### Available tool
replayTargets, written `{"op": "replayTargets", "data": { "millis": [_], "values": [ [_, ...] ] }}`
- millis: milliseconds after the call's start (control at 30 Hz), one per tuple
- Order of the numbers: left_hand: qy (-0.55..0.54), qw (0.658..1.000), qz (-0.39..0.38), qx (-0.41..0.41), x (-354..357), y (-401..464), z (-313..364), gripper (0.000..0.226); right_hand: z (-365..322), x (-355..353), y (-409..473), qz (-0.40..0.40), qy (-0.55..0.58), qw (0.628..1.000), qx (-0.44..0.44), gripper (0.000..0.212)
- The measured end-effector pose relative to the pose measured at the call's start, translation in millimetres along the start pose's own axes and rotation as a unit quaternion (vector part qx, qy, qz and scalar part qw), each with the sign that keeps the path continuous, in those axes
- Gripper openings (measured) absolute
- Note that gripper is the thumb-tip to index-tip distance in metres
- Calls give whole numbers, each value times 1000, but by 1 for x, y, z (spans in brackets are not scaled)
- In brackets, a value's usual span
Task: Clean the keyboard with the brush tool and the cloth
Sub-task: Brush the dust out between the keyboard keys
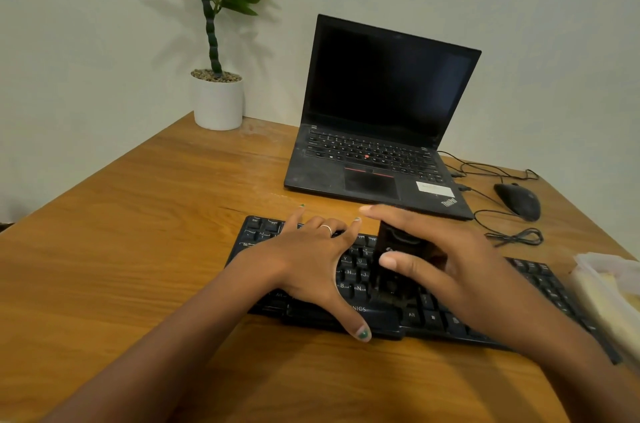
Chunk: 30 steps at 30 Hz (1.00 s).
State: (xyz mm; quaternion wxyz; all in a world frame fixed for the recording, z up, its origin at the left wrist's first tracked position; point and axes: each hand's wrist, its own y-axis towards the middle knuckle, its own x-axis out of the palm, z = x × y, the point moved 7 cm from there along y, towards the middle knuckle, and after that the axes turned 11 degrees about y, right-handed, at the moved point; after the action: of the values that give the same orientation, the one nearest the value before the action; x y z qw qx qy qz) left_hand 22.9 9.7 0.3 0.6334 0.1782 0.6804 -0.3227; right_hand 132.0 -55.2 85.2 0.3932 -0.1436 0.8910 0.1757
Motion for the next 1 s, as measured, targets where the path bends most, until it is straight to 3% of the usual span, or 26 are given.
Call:
{"op": "replayTargets", "data": {
  "millis": [167, 300, 467, 633, 833, 933, 1000],
  "values": [
    [-5, 1000, -4, -2, 1, 0, -1, 133, 5, -8, 2, -17, -95, 995, 5, 48],
    [0, 1000, 7, 5, 0, 1, 0, 129, -4, 5, 1, -1, 20, 999, -28, 50],
    [-1, 1000, -5, -1, 1, 0, 0, 131, 2, -2, 4, 3, -71, 997, -18, 48],
    [1, 1000, 3, 4, 0, 1, 0, 126, -6, 12, 0, 15, 9, 999, -44, 50],
    [-1, 1000, 0, 1, 1, 1, -1, 131, -3, -1, 4, 26, -10, 999, -38, 53],
    [-6, 1000, 2, 2, 1, 2, -1, 132, 0, 6, 3, -7, 79, 996, -27, 53],
    [-7, 1000, -5, -1, 2, 2, -2, 133, 6, -2, 4, -16, 47, 999, -8, 53]
  ]
}}
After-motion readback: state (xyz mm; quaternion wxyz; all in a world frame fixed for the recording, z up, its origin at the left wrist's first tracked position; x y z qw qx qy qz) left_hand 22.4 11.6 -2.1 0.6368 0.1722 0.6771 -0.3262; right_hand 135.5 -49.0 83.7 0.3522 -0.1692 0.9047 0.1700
